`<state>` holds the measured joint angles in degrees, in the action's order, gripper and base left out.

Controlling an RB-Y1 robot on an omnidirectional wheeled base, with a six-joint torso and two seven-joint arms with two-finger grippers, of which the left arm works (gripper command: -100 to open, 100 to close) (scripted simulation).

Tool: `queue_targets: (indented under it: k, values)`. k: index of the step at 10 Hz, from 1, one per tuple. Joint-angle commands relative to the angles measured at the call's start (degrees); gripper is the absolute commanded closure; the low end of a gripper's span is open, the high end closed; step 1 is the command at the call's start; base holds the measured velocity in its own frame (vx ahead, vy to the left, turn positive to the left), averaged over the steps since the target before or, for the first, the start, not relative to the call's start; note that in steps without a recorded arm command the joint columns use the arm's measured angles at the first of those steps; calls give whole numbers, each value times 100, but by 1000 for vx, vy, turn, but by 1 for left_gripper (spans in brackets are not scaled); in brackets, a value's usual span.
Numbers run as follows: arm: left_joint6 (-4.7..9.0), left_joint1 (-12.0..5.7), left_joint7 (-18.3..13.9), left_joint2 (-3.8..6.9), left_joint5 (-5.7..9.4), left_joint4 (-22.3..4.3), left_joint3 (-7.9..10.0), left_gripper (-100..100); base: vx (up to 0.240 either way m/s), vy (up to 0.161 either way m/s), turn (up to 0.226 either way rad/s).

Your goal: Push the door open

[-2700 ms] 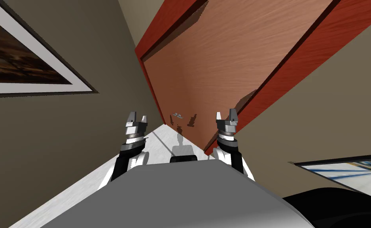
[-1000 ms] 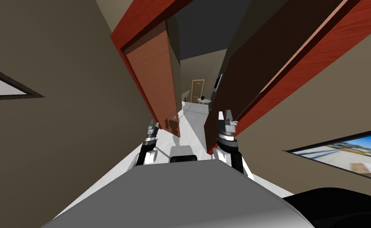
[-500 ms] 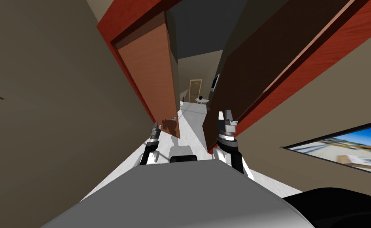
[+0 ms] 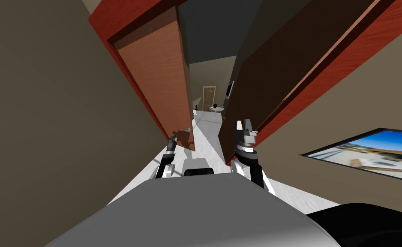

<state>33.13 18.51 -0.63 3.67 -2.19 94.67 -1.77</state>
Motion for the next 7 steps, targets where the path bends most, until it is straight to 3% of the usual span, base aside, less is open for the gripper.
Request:
queue_targets:
  k: [1,7]
  values:
    - [44,-59,-13,27,19,-209,4,-100,38,66,-65]
    - [266,-384,2,13,81,-1238,-120,-100,44,89,-113]
